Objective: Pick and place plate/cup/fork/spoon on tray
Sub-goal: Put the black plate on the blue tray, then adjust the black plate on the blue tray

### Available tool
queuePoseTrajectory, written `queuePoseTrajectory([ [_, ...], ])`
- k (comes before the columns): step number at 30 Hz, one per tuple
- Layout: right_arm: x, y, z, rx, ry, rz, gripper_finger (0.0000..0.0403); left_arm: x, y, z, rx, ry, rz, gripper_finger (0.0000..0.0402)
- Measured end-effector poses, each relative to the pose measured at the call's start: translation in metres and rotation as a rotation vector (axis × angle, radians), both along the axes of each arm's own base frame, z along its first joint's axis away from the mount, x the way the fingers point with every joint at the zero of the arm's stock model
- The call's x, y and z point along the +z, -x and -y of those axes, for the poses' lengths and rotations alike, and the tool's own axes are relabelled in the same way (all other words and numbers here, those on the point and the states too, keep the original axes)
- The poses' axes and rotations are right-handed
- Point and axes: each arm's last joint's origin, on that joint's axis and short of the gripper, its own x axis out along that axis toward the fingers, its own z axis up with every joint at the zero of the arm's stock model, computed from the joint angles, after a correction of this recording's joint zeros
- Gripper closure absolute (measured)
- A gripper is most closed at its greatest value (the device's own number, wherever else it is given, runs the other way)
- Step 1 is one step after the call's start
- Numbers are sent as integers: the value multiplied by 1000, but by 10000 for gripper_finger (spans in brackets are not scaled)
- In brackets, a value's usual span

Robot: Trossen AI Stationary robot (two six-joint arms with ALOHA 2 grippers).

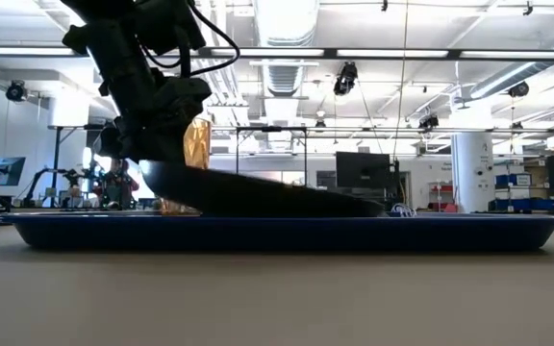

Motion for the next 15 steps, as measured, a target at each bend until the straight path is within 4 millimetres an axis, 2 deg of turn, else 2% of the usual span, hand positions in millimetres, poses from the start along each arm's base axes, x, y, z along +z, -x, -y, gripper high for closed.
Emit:
queuePoseTrajectory([
  [9, 0, 0, 0, 0, 0, -1, 300, 9, -4, 0, -7, -4, 38, 299],
  [15, 0, 0, 0, 0, 1, -2, 300, 32, -6, 0, -12, -5, 127, 294],
])
